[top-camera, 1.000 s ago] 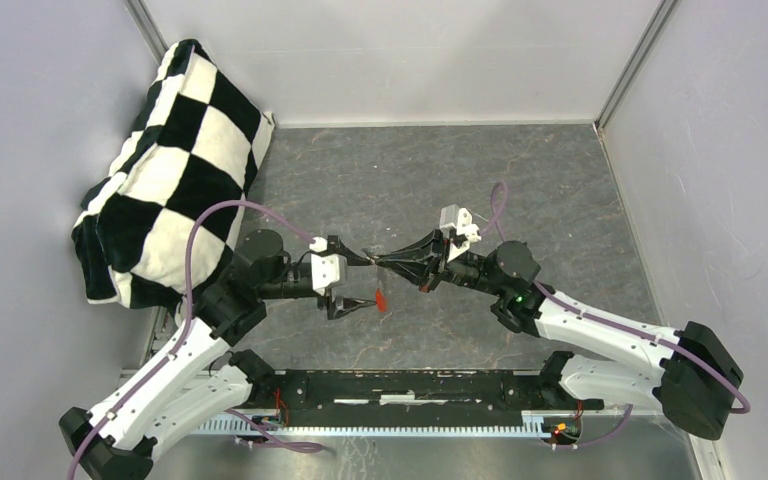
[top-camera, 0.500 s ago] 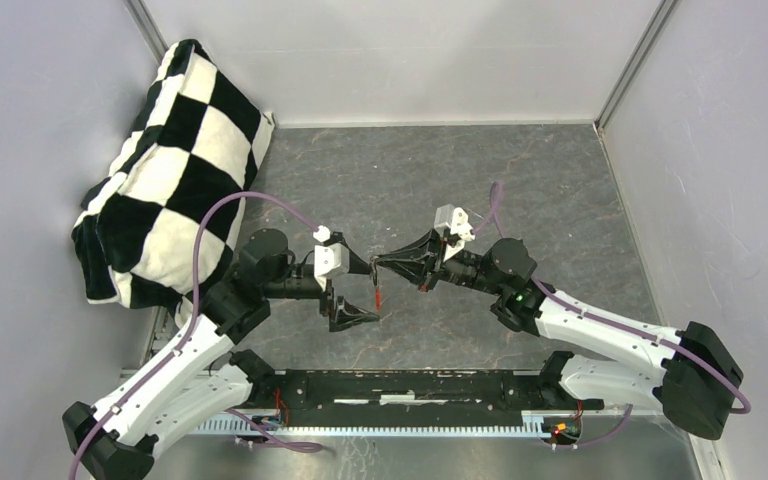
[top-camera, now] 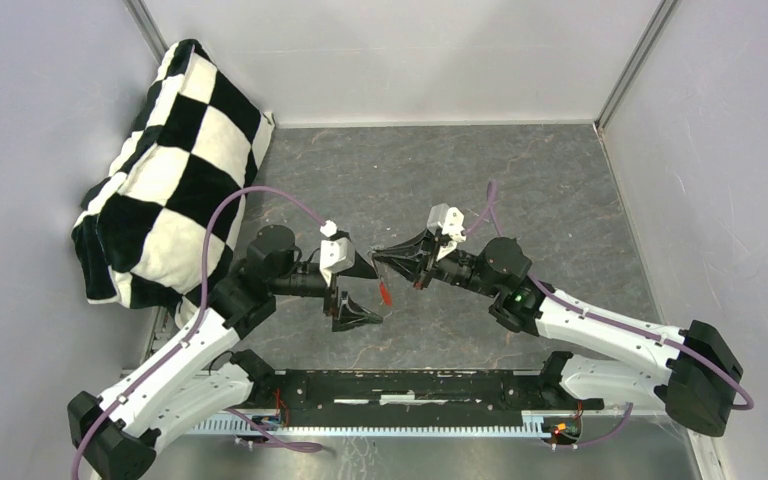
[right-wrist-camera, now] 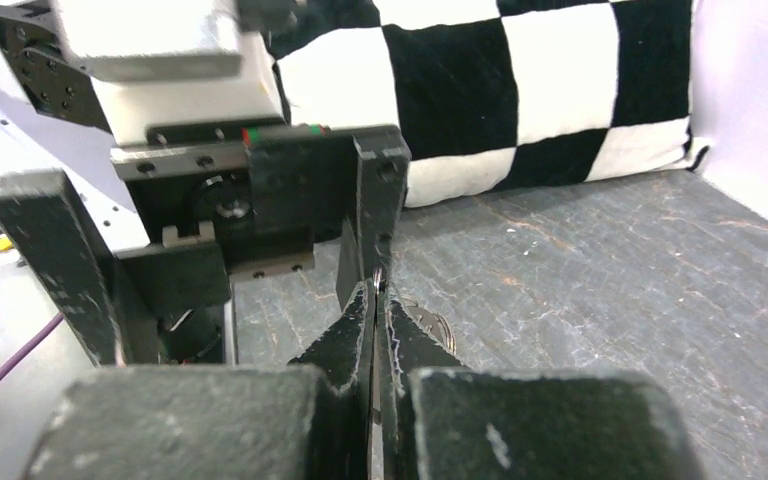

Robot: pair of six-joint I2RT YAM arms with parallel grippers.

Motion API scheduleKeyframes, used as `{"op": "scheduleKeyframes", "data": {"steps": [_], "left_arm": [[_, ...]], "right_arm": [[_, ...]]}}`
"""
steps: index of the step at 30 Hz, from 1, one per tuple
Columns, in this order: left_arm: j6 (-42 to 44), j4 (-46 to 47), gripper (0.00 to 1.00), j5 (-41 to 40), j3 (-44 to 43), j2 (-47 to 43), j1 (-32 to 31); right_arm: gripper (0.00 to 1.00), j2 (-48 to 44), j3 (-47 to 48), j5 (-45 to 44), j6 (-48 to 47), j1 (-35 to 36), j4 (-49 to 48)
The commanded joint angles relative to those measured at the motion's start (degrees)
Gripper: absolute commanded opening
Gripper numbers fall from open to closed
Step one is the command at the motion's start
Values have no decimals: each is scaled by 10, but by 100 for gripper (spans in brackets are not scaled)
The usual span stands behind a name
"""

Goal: Put the keys on the keyring

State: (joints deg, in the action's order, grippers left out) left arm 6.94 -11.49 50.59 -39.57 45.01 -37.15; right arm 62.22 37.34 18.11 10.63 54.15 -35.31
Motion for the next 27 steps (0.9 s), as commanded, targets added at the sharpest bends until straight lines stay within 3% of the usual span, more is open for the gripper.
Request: {"op": "scheduleKeyframes", "data": {"steps": [1, 13, 20, 27], "left_arm": [[-37, 25, 100, -19, -10, 20, -1], [-92, 70, 100, -74, 4, 22, -1], [-73, 8, 100, -169, 5, 3, -1], [-73, 20, 100, -118, 15, -17, -1]], "right_arm": [[0, -4, 40, -67, -32, 16, 2], [1, -16, 36, -162, -55, 48, 18], [0, -24, 39, -168, -58, 49, 28], [0, -24, 54, -208, -52, 52, 59]]}}
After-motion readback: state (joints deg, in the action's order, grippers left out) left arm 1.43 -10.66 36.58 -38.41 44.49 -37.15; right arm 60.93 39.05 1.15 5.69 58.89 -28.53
